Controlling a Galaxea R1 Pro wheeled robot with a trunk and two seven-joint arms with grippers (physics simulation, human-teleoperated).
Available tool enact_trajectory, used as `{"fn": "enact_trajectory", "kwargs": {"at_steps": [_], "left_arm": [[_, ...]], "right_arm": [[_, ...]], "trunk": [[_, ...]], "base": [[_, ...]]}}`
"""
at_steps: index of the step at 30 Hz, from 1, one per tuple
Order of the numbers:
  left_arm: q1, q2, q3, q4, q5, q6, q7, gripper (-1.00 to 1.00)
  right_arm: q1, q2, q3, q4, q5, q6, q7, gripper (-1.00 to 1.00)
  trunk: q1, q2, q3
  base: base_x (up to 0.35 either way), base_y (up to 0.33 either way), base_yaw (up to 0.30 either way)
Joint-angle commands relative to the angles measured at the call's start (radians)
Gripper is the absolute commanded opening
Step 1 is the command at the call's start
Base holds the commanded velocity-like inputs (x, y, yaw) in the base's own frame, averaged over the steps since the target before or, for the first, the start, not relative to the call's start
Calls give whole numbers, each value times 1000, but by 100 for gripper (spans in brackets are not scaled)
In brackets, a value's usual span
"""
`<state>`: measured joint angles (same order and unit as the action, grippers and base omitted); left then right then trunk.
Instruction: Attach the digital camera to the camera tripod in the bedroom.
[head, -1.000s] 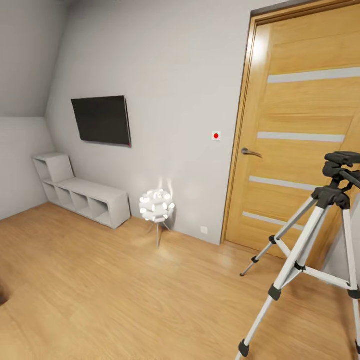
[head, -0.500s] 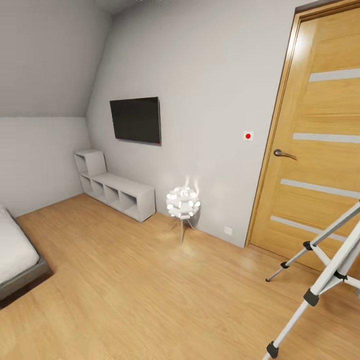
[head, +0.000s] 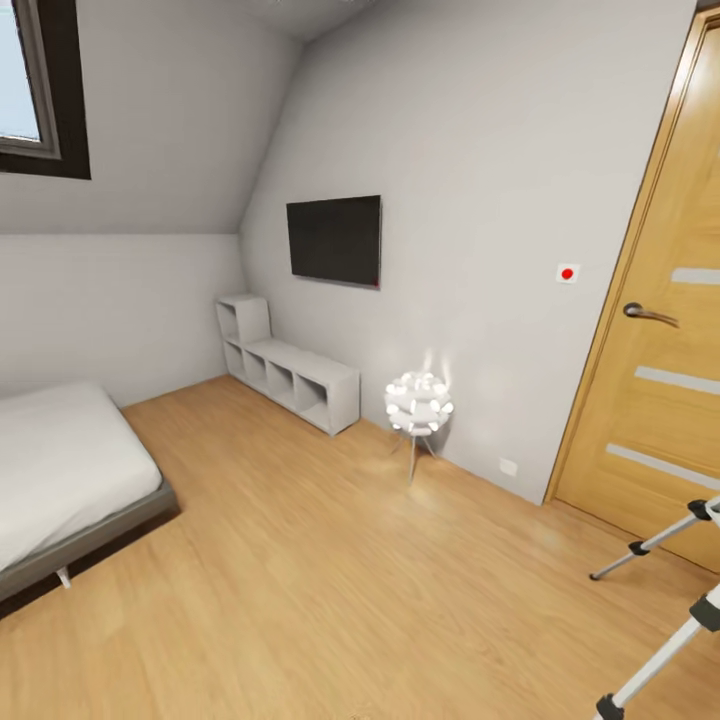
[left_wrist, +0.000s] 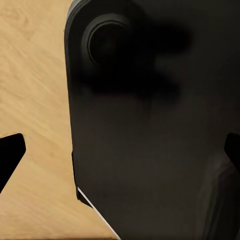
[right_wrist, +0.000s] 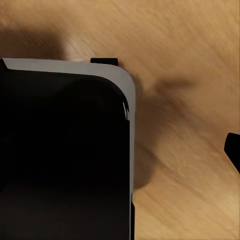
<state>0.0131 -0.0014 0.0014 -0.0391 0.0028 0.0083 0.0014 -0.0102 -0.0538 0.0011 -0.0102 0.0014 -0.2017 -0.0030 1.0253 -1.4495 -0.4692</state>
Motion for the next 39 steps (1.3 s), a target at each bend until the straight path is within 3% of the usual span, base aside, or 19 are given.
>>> {"fn": "enact_trajectory", "kwargs": {"at_steps": [1,16,39], "left_arm": [[1,0,0,-2,0,1,0,100],[1,0,0,-2,2,1,0,100],[1,10,0,-1,2,1,-1,100]], "right_arm": [[-1,0,0,1,0,-4,-1,100],[-1,0,-1,1,0,-3,-2,100],[-1,0,-1,1,0,-4,-2,100]], "trunk": [[0,0,-1],[0,0,-1],[0,0,-1]], "base": [[-147,158,288],[-94,160,289],[38,223,290]]}}
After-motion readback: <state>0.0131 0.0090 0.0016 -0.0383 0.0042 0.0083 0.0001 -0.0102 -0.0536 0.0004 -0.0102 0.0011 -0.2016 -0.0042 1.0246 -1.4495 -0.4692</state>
